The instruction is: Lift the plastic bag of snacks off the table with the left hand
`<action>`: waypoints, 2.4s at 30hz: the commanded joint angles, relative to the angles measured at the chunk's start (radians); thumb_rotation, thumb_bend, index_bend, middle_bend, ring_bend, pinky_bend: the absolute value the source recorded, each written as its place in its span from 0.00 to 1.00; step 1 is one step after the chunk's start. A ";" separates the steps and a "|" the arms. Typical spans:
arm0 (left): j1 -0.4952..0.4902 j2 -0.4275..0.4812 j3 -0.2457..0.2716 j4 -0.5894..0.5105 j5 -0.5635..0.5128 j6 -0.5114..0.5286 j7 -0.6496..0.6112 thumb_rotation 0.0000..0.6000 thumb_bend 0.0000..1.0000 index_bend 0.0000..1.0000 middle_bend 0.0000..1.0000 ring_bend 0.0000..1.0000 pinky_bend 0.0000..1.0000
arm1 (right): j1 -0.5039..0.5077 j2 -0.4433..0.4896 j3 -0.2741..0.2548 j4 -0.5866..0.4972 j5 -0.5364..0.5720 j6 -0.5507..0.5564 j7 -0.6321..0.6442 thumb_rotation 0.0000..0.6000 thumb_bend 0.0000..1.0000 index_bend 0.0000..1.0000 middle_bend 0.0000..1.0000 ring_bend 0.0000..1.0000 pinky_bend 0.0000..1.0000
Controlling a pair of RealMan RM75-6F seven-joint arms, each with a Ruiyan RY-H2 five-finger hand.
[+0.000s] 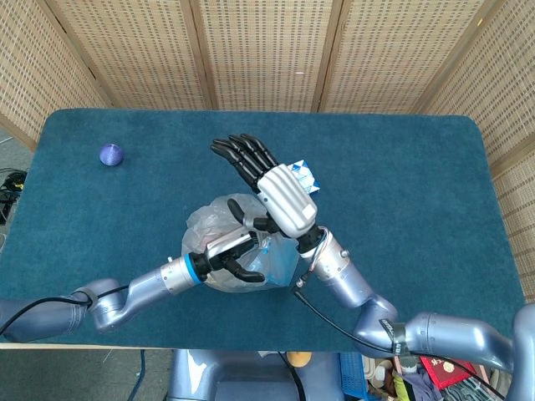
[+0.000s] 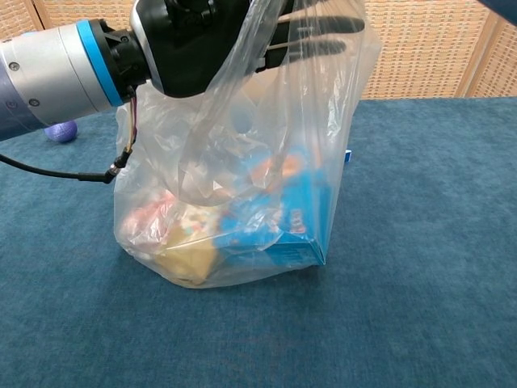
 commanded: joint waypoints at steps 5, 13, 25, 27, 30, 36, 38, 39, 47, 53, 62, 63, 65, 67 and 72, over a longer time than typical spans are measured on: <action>0.008 -0.014 -0.011 0.011 -0.010 0.013 0.001 0.50 0.00 0.00 0.00 0.00 0.00 | -0.009 0.019 -0.008 -0.025 -0.003 -0.009 0.015 1.00 0.57 0.05 0.11 0.00 0.00; 0.003 -0.015 -0.016 0.009 -0.009 0.003 0.004 0.50 0.00 0.00 0.00 0.00 0.00 | -0.007 0.032 -0.012 -0.056 -0.007 -0.025 0.022 1.00 0.56 0.05 0.11 0.00 0.00; -0.001 -0.012 -0.035 -0.007 -0.028 -0.017 0.076 0.85 0.05 0.00 0.00 0.00 0.00 | 0.005 0.038 -0.008 -0.073 0.011 -0.045 0.000 1.00 0.56 0.05 0.11 0.00 0.00; 0.001 -0.011 -0.042 -0.014 -0.035 -0.021 0.112 0.95 0.05 0.00 0.00 0.00 0.00 | 0.007 0.036 -0.006 -0.073 0.017 -0.048 -0.005 1.00 0.55 0.05 0.11 0.00 0.00; 0.002 -0.010 -0.047 -0.020 -0.041 -0.027 0.160 1.00 0.07 0.00 0.00 0.00 0.00 | 0.010 0.033 -0.003 -0.073 0.022 -0.048 -0.010 1.00 0.55 0.05 0.11 0.00 0.00; -0.002 -0.004 -0.060 -0.037 -0.054 -0.053 0.257 1.00 0.13 0.00 0.00 0.00 0.01 | 0.021 0.021 0.001 -0.070 0.036 -0.055 -0.021 1.00 0.55 0.05 0.11 0.00 0.00; -0.005 -0.004 -0.066 -0.040 -0.059 -0.060 0.270 1.00 0.14 0.00 0.00 0.00 0.00 | 0.023 0.020 0.000 -0.072 0.036 -0.056 -0.024 1.00 0.55 0.05 0.11 0.00 0.00; -0.006 -0.006 -0.068 -0.040 -0.061 -0.063 0.277 1.00 0.14 0.00 0.00 0.00 0.00 | 0.025 0.019 0.000 -0.073 0.036 -0.057 -0.025 1.00 0.55 0.05 0.11 0.00 0.00; -0.020 -0.015 -0.090 -0.044 -0.078 -0.089 0.295 1.00 0.14 0.00 0.00 0.00 0.00 | 0.038 0.018 0.004 -0.084 0.043 -0.070 -0.039 1.00 0.54 0.05 0.11 0.00 0.00; -0.020 -0.020 -0.092 -0.043 -0.089 -0.105 0.330 1.00 0.15 0.00 0.00 0.00 0.00 | 0.041 0.017 0.005 -0.080 0.051 -0.073 -0.045 1.00 0.54 0.05 0.11 0.00 0.00; -0.016 -0.029 -0.118 -0.046 -0.136 -0.130 0.385 1.00 0.17 0.00 0.00 0.00 0.00 | 0.038 0.023 -0.003 -0.093 0.041 -0.075 -0.042 1.00 0.52 0.05 0.11 0.00 0.00; -0.016 -0.029 -0.120 -0.047 -0.139 -0.134 0.389 1.00 0.17 0.00 0.00 0.00 0.00 | 0.039 0.024 -0.003 -0.093 0.041 -0.075 -0.043 1.00 0.51 0.05 0.11 0.00 0.00; -0.016 -0.026 -0.125 -0.050 -0.144 -0.139 0.393 1.00 0.17 0.00 0.00 0.00 0.00 | 0.039 0.027 -0.003 -0.092 0.037 -0.074 -0.050 1.00 0.43 0.05 0.11 0.00 0.00; -0.014 -0.025 -0.128 -0.052 -0.148 -0.142 0.395 1.00 0.17 0.00 0.00 0.00 0.00 | 0.038 0.031 -0.006 -0.089 0.028 -0.071 -0.055 1.00 0.25 0.03 0.11 0.00 0.00; -0.012 -0.020 -0.143 -0.057 -0.161 -0.148 0.402 1.00 0.17 0.00 0.00 0.00 0.00 | 0.031 0.054 -0.024 -0.091 -0.011 -0.073 -0.051 1.00 0.00 0.00 0.11 0.00 0.00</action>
